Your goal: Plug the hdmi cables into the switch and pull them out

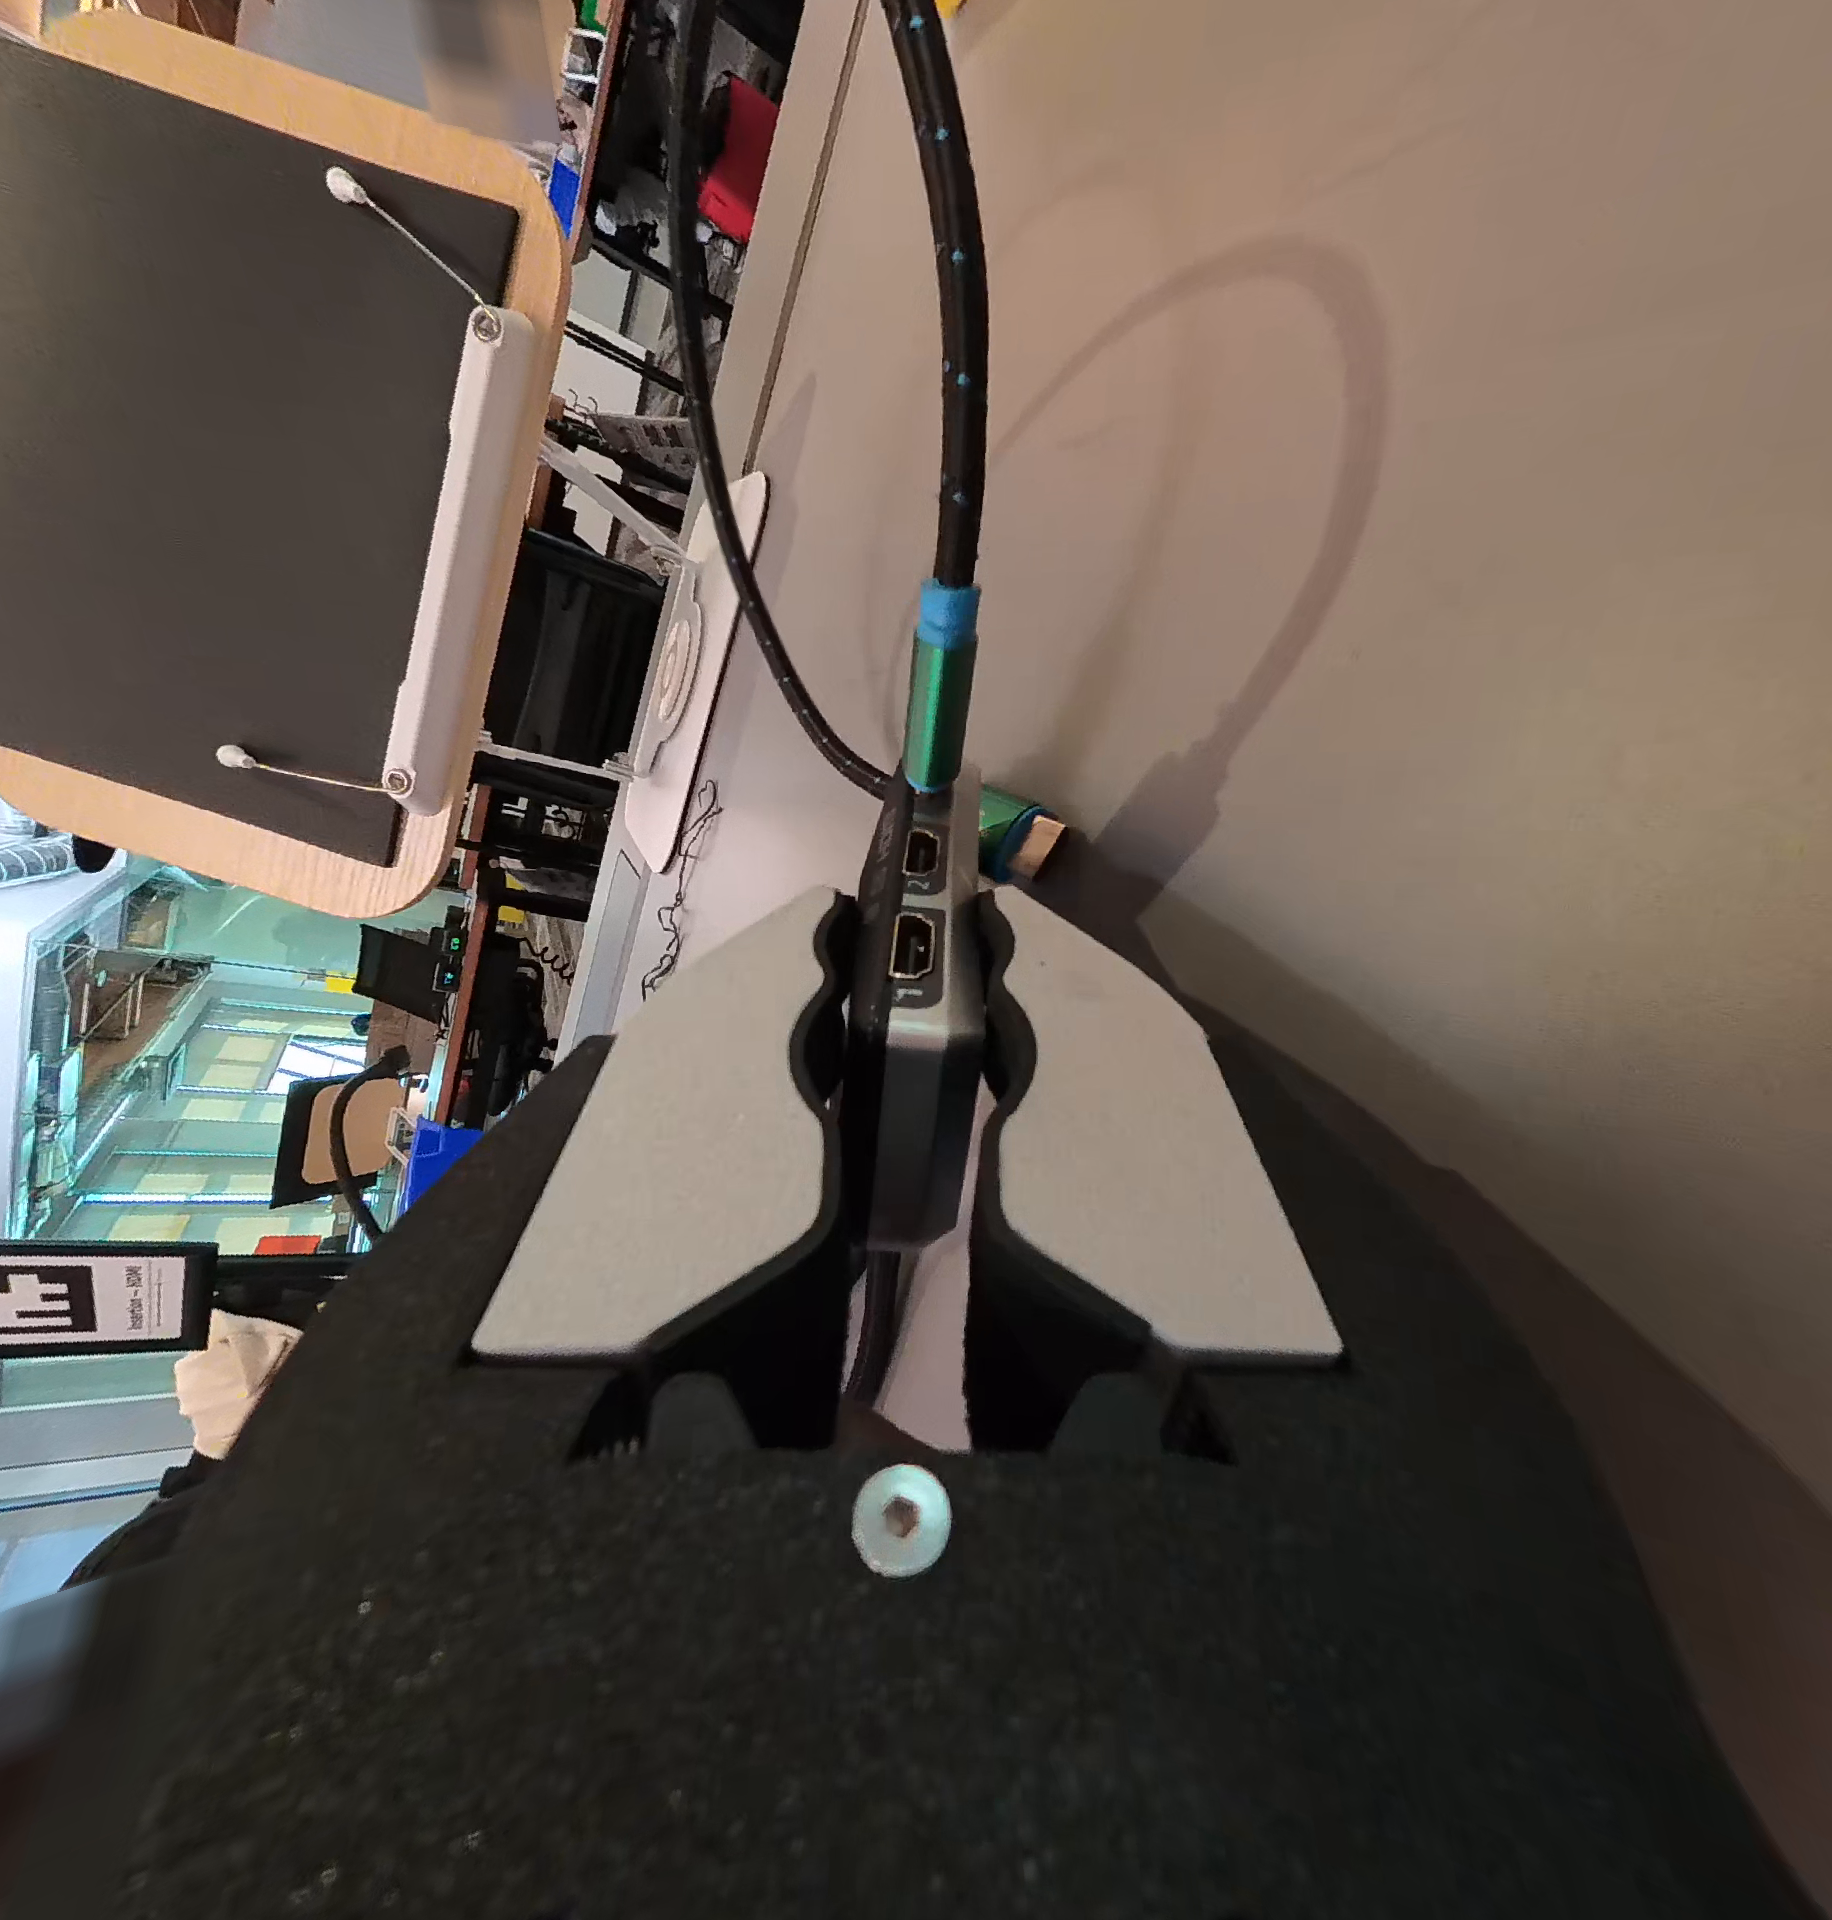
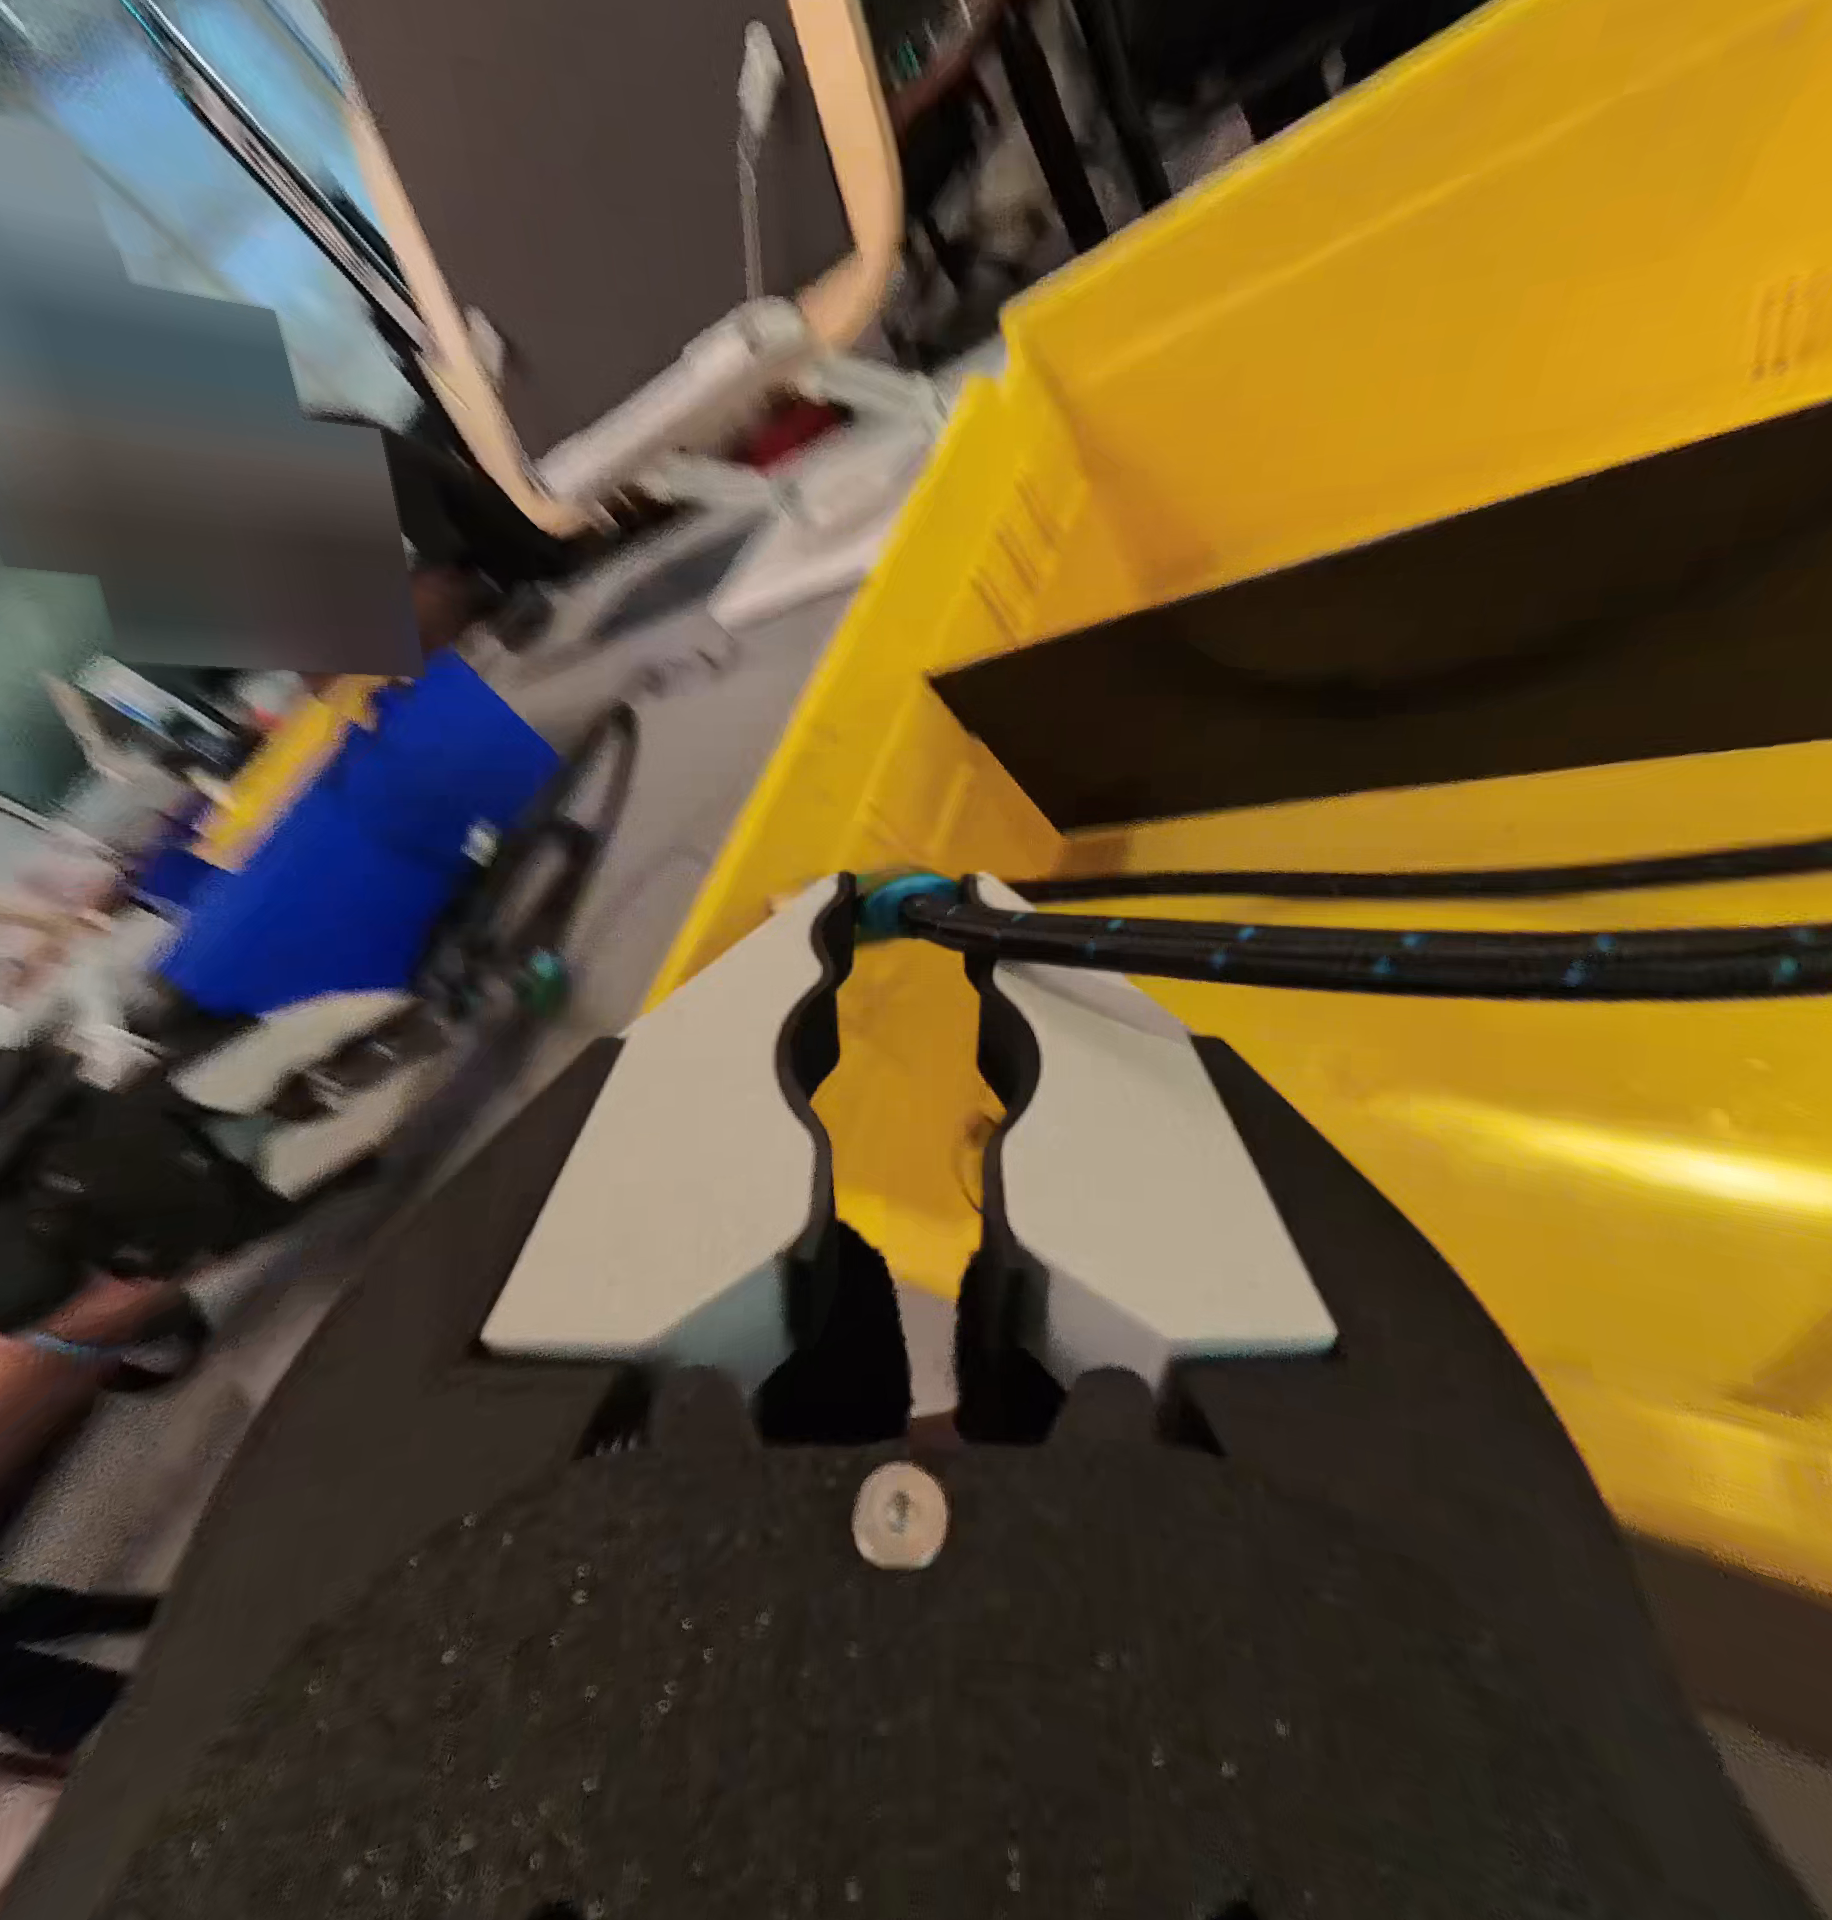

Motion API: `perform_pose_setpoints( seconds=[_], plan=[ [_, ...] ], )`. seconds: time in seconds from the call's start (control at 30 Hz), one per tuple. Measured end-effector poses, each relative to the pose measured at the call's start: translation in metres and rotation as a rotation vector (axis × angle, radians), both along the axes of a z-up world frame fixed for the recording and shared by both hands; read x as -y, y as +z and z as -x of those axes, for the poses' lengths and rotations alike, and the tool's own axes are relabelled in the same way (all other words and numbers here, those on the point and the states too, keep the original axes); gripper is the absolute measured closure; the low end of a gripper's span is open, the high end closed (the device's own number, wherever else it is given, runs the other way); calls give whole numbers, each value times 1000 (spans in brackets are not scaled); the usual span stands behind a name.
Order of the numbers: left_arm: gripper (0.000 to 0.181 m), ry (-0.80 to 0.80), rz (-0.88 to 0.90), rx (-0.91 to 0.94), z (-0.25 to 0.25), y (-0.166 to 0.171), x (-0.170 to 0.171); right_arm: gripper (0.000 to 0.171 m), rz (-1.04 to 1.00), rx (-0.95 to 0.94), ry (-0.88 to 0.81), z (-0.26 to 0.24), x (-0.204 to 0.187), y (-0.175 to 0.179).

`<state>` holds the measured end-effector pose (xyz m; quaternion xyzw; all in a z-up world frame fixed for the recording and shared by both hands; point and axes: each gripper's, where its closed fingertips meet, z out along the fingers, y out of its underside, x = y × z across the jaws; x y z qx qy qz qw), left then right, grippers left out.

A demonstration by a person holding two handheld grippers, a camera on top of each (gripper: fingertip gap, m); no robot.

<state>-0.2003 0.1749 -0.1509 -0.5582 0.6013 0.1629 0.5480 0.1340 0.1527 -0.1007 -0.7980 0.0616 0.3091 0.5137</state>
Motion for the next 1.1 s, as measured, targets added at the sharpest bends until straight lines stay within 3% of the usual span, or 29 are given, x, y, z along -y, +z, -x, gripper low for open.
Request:
perform_pose_setpoints(
  seconds=[0.13, 0.23, 0.4, 0.5, 0.6, 0.67, 0.77, 0.87, 0.97, 1.1],
  plan=[
    [159, -3, -1, -4, 0, 0, 1, 150, 188, 225, -56, -11, 2, -27],
    [160, -8, -1, -6, 0, 0, 1, 129, 247, 338, -155, -29, 3, -32],
    [159, -12, -2, -10, 0, -1, 3, 114, 388, 420, -192, -45, 21, -36],
    [160, -15, -7, -3, 0, 1, 3, 105, 476, 578, -226, -62, 40, -33],
    [160, -23, -15, 9, -1, 3, 4, 107, 450, 605, -240, -65, 44, -22],
    [160, -31, -19, 16, -3, 4, 5, 116, 403, 464, -142, -41, 36, -25],
    [160, -38, -21, 7, -5, 4, 6, 116, 434, 248, 47, 1, 35, -42],
    [160, -43, -20, 8, -4, 4, 7, 115, 536, 484, -113, -40, 42, -51],
    [160, -41, -17, 13, -4, 4, 7, 115, 531, 540, -145, -48, 50, -33],
    [160, -41, -18, 14, -5, 4, 6, 117, 564, 801, -224, -65, 65, -5]
  ],
)
